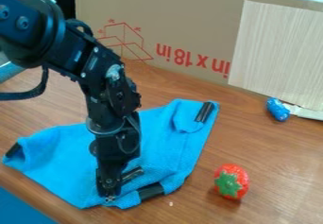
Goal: Unfolds the cloth from left to right
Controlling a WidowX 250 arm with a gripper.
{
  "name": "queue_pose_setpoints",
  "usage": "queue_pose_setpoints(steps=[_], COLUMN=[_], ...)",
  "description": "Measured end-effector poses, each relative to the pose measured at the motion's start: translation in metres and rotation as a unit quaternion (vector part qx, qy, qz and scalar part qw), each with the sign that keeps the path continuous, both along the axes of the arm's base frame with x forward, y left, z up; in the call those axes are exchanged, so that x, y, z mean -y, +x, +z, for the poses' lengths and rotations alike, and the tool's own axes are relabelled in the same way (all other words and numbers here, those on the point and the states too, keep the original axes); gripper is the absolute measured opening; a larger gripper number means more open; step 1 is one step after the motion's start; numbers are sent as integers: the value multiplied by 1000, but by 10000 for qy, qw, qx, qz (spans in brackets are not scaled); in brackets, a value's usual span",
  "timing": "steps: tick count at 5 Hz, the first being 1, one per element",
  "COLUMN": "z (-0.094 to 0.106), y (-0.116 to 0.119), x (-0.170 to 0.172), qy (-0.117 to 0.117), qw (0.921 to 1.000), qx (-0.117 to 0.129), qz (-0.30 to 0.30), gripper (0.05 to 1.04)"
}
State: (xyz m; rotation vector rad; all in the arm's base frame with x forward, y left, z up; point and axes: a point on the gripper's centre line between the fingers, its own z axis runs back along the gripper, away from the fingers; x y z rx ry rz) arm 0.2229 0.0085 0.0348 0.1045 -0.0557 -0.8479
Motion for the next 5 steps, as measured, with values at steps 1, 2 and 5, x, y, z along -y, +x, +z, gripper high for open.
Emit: queue_pose_setpoints(steps=[1, 2, 5], z=[0, 0, 62], y=[-1, -4, 38], x=[1, 0, -45], qy=[-40, -143, -548], qw=[9999, 9997, 9967], qx=[-35, -131, 475], qz=[-99, -132, 358], gripper=[198, 74, 51])
